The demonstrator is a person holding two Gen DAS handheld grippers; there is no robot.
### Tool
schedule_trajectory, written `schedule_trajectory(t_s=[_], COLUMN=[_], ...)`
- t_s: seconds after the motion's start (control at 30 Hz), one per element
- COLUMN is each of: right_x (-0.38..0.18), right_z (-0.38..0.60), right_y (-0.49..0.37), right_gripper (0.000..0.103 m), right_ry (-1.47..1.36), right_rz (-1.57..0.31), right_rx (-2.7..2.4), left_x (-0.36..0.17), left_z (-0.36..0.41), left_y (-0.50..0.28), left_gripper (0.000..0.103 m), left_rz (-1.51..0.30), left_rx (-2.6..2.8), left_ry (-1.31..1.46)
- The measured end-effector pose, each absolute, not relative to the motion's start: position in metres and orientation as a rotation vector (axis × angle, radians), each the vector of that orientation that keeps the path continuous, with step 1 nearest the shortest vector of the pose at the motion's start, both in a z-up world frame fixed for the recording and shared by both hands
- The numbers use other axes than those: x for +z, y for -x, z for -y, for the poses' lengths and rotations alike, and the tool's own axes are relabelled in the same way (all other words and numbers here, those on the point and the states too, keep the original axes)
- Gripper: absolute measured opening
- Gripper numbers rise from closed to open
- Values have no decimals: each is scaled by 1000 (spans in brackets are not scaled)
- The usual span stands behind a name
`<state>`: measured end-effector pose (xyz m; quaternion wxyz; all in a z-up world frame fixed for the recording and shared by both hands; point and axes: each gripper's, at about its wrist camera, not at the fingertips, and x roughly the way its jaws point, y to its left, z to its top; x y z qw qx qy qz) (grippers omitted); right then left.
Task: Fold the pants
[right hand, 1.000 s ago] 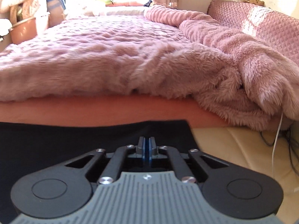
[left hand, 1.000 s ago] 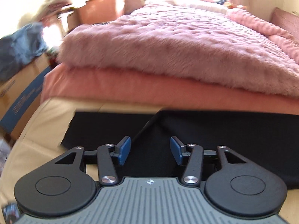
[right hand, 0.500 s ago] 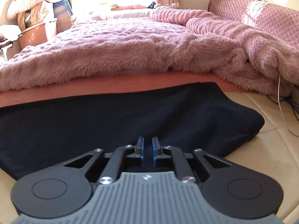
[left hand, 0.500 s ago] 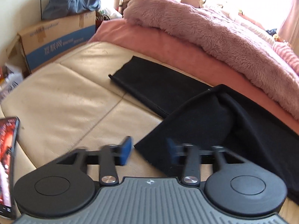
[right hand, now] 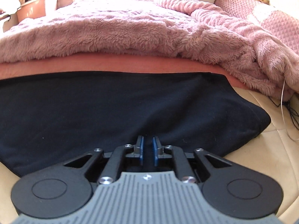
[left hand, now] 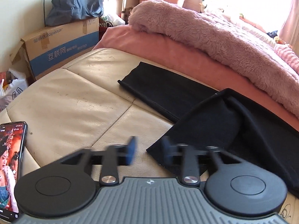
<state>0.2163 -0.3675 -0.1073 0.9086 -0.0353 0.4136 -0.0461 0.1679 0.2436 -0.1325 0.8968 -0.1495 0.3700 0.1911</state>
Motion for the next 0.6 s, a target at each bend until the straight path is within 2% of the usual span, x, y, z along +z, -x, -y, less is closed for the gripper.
schedule_trajectory(t_s=[0.1, 0.13, 0.2, 0.23, 0.27, 0.4, 0.6], right_x=[-108, -109, -110, -110, -111, -111, -109], right_z=[366, 365, 362, 361, 360, 357, 355], right_y=[-219, -219, -221, -221, -222, -225, -231], right_gripper=[7, 7, 7, 7, 7, 7, 7], right_ry=[87, 91, 98, 104, 109, 139, 175], right_rz=[-865, -867, -871, -873, -875, -891, -928], right_rx=[-101, -102, -106, -107, -108, -102, -81], left_x=[-139, -141, -143, -143, -143, -137, -98], left_z=[-240, -238, -231, -228, -227, -228, -244], left_y=[-173, -175, -177, -178, -179, -175, -177], left_gripper=[45, 35, 25, 8, 2, 2, 1], left_rz=[-789, -799, -795, -795, -796, -765, -673], left_rx=[379, 370, 356, 336, 319, 312, 283], left_ry=[273, 261, 217, 211, 217, 239, 264])
